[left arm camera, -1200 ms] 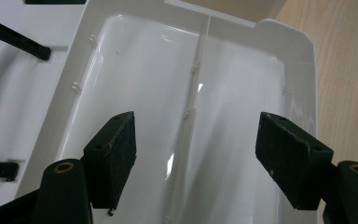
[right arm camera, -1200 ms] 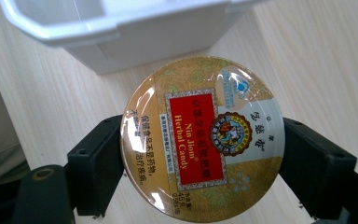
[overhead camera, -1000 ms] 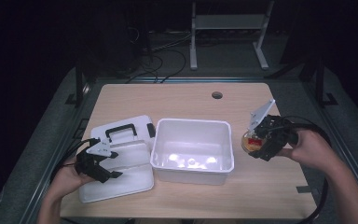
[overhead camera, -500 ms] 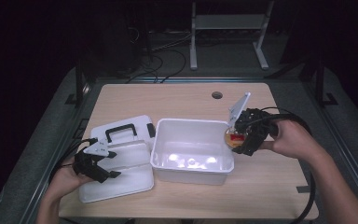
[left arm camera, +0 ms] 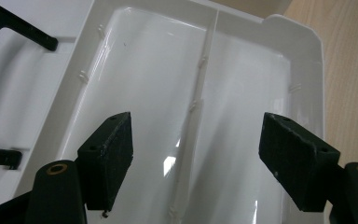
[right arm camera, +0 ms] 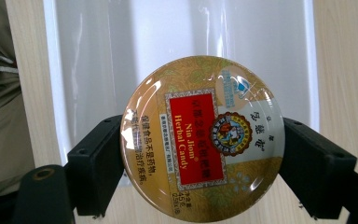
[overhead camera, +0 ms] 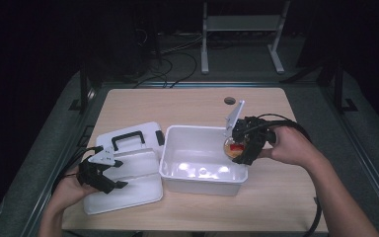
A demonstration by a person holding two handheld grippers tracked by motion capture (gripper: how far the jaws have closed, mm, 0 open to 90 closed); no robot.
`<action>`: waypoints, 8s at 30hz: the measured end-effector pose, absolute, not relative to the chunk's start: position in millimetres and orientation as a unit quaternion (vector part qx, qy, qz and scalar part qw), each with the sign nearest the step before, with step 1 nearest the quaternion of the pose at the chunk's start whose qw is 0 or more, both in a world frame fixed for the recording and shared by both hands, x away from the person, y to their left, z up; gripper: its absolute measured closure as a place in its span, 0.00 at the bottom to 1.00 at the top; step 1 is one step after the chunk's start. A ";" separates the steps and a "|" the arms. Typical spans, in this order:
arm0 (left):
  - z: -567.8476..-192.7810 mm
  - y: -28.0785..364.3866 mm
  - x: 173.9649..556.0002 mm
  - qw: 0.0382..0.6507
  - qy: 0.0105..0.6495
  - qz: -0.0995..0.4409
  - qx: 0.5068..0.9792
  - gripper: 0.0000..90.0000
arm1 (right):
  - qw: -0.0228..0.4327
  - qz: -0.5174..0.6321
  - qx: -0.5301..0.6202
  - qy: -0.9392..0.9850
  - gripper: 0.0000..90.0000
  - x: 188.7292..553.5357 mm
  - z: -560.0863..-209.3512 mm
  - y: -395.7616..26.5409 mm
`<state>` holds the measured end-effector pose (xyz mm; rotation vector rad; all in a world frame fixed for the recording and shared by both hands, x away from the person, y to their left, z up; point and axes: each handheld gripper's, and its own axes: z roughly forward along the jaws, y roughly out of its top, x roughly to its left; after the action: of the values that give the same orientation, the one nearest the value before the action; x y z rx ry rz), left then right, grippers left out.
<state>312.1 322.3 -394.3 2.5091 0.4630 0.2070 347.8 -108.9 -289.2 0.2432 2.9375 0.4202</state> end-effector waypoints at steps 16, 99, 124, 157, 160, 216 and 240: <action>-394.9 325.2 312.0 0.289 0.175 0.075 0.938 0.28 | 0.060 0.133 0.076 0.986 0.22 356.7 -316.0 -85.7; -399.3 322.6 313.1 0.289 0.183 0.078 0.936 0.26 | 0.115 0.231 0.203 0.944 0.29 325.3 -293.2 -192.1; -402.9 320.9 313.1 0.287 0.183 0.070 0.938 0.33 | 0.083 0.259 0.298 0.915 0.29 290.1 -387.8 -253.9; -408.7 304.2 321.7 0.174 0.127 0.077 0.974 0.81 | 0.097 0.274 0.335 0.896 0.26 262.2 -423.6 -258.7; -409.3 302.2 321.4 0.171 0.120 0.077 0.975 0.87 | 0.097 0.273 0.335 0.896 0.26 261.6 -425.2 -259.7; -289.7 325.2 310.7 0.173 0.097 0.089 0.976 0.99 | 0.096 0.280 0.343 0.891 0.25 263.3 -430.6 -262.5; -241.5 258.7 340.5 0.185 0.049 0.081 0.978 0.99 | 0.105 0.277 0.348 0.890 0.24 261.6 -430.6 -266.6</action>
<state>340.5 258.7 -241.5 2.7575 0.1374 0.2289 261.6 -266.6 -430.6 1.0251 2.6225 0.8175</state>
